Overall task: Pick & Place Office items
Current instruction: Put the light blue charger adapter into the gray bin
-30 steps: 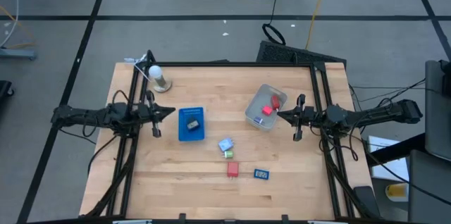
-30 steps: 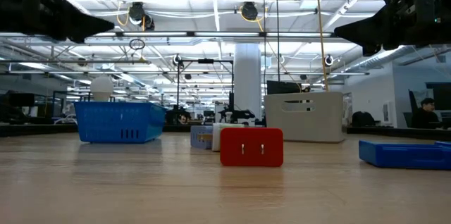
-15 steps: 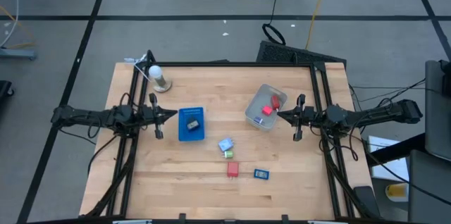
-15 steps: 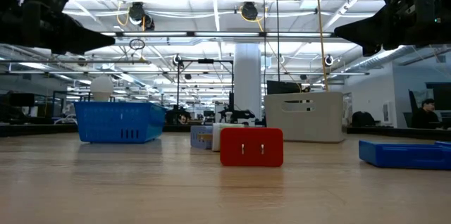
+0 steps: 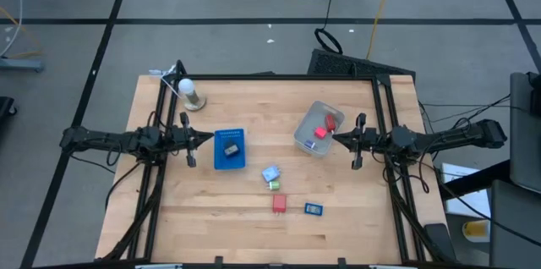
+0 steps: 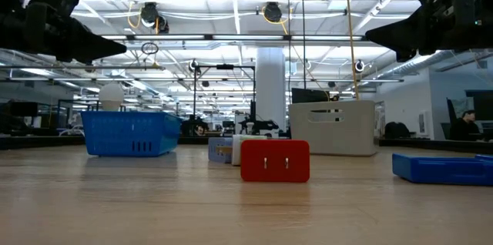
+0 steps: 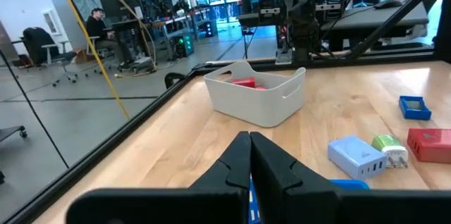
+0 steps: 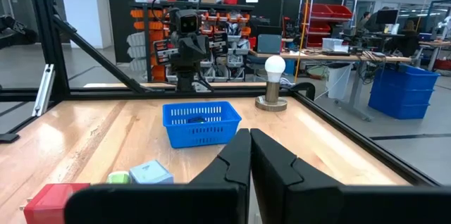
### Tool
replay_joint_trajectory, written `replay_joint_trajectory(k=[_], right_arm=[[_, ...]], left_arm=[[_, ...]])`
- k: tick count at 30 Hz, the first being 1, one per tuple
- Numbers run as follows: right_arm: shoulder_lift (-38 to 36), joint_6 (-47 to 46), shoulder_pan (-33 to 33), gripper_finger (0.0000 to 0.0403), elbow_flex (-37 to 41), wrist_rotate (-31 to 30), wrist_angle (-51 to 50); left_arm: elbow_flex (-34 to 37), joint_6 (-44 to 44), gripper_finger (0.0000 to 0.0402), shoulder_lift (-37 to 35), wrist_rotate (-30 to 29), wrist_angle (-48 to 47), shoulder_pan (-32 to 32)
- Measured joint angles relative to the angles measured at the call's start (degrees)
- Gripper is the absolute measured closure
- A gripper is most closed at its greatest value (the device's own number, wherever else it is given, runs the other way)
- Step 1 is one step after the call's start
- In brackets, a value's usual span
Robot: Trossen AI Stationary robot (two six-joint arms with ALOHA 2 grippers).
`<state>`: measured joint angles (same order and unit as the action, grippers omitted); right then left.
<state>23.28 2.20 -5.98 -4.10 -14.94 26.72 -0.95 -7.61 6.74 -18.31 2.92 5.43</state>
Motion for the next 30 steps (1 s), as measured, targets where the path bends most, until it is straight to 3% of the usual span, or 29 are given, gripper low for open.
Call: replay_joint_trajectory(k=[6, 10, 15, 19, 30], right_arm=[[0.94, -1.58, -0.02, 0.0399, 0.02, 0.27, -0.49], [2.52, -3.47, -0.09, 0.0399, 0.00, 6.00, -3.18], [5.33, -4.75, -0.10, 0.0399, -0.33, 7.54, 3.45], [8.95, -5.30, -0.84, 0.0399, -4.57, 10.51, -2.10], [21.41, -3.06, -2.88, 0.0399, -16.79, 10.42, -8.51]], left_arm=[[0.00, 0.25, 0.0393, 0.00, -0.02, -0.08, 0.00], [0.00, 0.95, 0.0395, 0.00, -0.08, -0.11, 0.00], [0.00, 1.34, 0.0394, 0.00, -0.17, -0.15, 0.00], [0.00, 1.37, 0.0384, 0.00, -0.17, -0.17, 0.00], [0.00, 1.94, 0.0383, 0.00, -0.22, -0.17, 0.00]])
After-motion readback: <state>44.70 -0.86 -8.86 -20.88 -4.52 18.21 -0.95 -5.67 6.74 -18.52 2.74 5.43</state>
